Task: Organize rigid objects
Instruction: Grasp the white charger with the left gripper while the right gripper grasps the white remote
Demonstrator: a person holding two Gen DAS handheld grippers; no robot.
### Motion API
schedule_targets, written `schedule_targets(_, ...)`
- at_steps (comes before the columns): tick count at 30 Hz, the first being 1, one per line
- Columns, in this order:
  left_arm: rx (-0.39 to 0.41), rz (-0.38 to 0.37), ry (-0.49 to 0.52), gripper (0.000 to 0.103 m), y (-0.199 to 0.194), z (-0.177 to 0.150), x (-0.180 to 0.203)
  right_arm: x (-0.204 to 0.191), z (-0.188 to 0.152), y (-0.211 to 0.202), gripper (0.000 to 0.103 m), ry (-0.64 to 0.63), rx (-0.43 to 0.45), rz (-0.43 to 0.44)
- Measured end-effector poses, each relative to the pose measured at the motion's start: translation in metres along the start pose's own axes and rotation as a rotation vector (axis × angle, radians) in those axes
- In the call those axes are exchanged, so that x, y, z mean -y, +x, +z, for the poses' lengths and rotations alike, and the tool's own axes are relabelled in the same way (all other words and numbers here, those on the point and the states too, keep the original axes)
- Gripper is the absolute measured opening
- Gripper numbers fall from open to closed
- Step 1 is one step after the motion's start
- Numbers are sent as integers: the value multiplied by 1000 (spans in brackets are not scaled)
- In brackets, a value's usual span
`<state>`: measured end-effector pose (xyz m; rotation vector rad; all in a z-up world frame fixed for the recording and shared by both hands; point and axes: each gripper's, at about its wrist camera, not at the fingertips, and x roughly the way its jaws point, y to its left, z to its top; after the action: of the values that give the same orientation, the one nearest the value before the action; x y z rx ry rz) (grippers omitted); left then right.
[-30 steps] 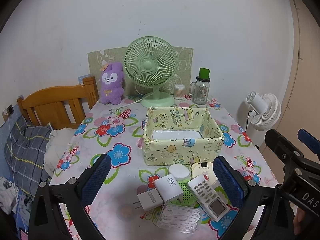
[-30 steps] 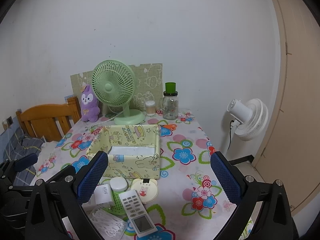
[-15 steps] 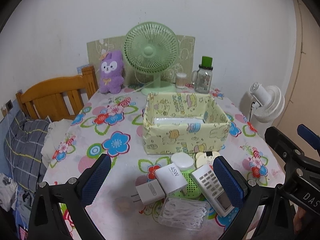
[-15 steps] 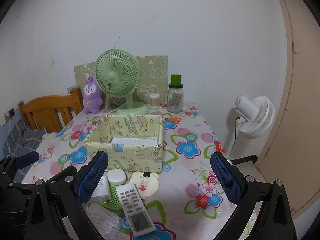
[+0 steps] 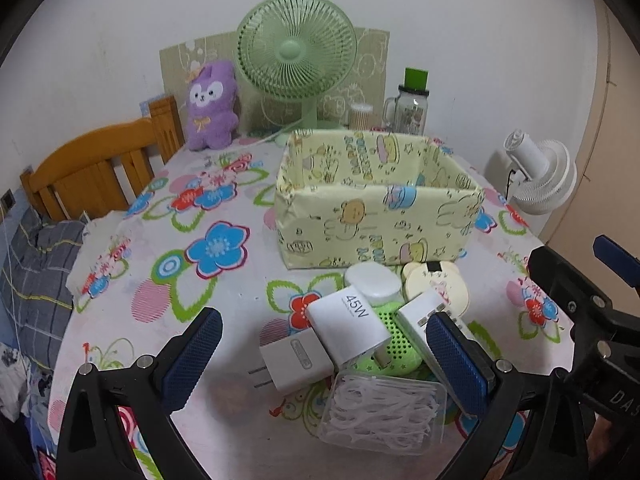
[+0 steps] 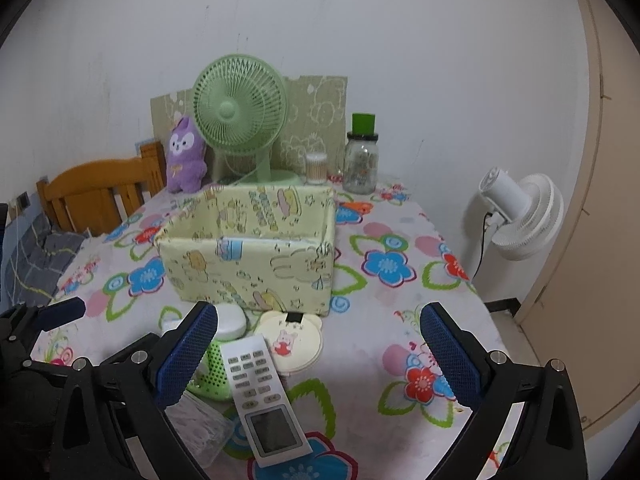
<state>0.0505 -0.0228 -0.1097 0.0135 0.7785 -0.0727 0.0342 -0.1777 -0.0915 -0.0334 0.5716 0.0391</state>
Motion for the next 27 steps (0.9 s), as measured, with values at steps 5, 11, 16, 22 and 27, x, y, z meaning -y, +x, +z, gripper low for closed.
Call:
schedule_targets(5, -24, 9, 13, 103, 16, -3, 1, -5, -7, 15, 100, -7, -34, 10)
schedule_targets(11, -53, 4, 23, 103, 34, -4, 5, -7, -11, 30, 99, -11, -70, 11)
schedule_targets(16, -85, 1, 32, 103, 50, -5, 6, -10, -14, 43, 99, -19, -98, 10)
schedule_targets(22, -86, 4, 35, 95, 63, -7, 5, -14, -17, 58, 99, -26, -128, 14)
schedule_targets(27, -112, 0, 62, 94, 75, -8, 10, -18, -19, 67, 99, -36, -147, 13)
